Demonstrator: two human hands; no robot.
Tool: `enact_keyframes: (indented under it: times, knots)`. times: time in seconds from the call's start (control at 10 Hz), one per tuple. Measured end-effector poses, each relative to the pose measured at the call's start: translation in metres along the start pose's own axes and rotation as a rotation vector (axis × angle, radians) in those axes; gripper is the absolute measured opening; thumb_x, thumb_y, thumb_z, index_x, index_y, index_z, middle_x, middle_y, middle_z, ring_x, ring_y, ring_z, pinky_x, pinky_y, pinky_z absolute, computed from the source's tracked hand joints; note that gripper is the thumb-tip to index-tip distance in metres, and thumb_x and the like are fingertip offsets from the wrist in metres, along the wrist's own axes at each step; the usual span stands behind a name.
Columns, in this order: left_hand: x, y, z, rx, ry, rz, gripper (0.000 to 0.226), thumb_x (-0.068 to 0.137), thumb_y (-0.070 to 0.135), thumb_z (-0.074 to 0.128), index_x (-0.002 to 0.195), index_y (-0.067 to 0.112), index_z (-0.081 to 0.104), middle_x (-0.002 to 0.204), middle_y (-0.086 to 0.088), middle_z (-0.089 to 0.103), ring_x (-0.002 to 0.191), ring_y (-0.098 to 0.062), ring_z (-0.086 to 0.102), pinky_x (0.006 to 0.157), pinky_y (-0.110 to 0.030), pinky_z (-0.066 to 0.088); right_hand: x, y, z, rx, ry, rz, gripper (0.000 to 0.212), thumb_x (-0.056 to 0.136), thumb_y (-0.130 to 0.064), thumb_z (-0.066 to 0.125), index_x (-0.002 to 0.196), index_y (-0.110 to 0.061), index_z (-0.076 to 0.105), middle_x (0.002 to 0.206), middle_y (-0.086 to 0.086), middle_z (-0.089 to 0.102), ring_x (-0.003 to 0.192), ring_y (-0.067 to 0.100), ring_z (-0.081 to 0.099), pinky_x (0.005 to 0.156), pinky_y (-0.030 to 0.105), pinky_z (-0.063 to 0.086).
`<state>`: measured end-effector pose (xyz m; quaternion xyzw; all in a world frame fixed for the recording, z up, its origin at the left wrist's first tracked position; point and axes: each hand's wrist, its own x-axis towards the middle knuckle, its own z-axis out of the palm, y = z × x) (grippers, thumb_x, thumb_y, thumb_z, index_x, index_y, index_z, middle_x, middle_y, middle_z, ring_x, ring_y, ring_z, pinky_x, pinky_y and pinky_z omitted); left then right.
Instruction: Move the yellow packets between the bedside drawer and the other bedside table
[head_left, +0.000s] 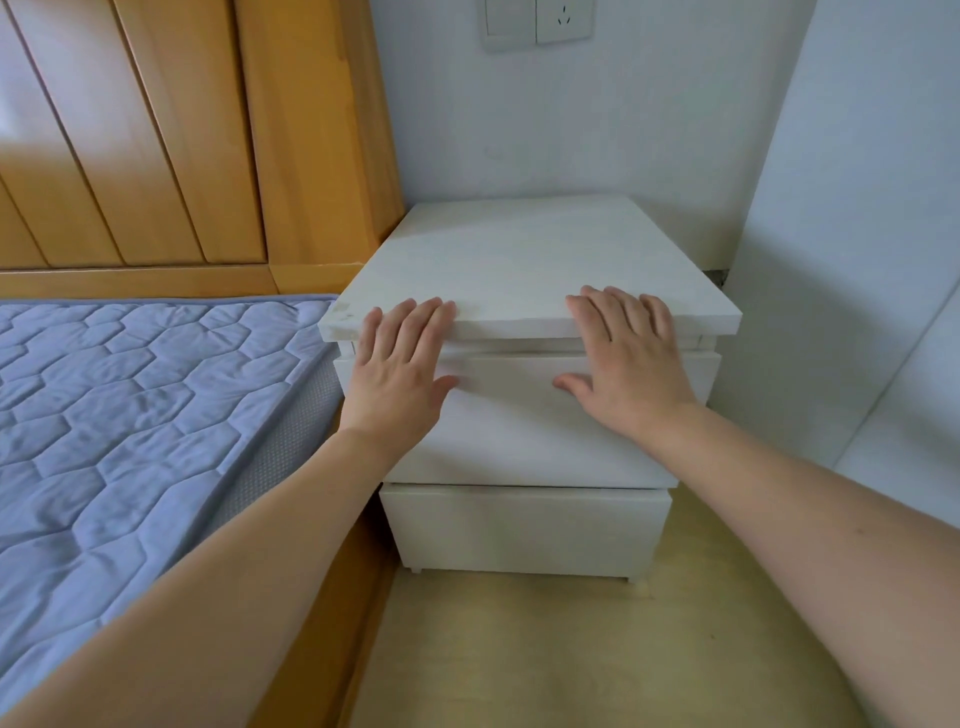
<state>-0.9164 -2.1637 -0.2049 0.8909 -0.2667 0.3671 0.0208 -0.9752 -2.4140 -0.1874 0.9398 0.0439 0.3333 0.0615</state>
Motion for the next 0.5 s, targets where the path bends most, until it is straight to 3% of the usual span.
enact_keyframes:
  times: [0.2, 0.3, 0.5]
  knots:
    - [0.0, 0.001, -0.003, 0.001, -0.02, -0.011, 0.076, 0.089, 0.036, 0.066, 0.152, 0.013, 0.03, 0.151, -0.005, 0.039, 0.143, -0.03, 0.029, 0.121, -0.049, 0.012, -0.001, -0.004, -0.004, -0.015, -0.047, 0.015, 0.081, 0.077, -0.05, 0.072, 0.14, -0.01, 0.04, 0.145, 0.01, 0.042, 0.136, 0.032, 0.036, 0.116, 0.049, 0.019]
    - [0.001, 0.004, -0.011, -0.005, -0.078, -0.033, 0.076, 0.091, 0.037, 0.063, 0.153, 0.016, 0.026, 0.153, -0.004, 0.035, 0.145, -0.028, 0.025, 0.122, -0.048, 0.01, 0.001, -0.009, -0.014, -0.038, -0.122, 0.031, 0.082, 0.082, -0.05, 0.068, 0.144, -0.01, 0.032, 0.149, 0.01, 0.035, 0.141, 0.031, 0.027, 0.12, 0.049, 0.01]
    - [0.004, 0.009, -0.033, -0.073, -0.155, -0.041, 0.076, 0.098, 0.045, 0.048, 0.158, 0.021, 0.006, 0.164, 0.0, 0.012, 0.152, -0.025, 0.002, 0.123, -0.044, -0.001, -0.01, -0.016, -0.037, 0.038, -0.207, 0.1, 0.092, 0.092, -0.047, 0.056, 0.155, -0.011, 0.0, 0.163, 0.01, -0.001, 0.15, 0.027, -0.003, 0.122, 0.044, -0.006]
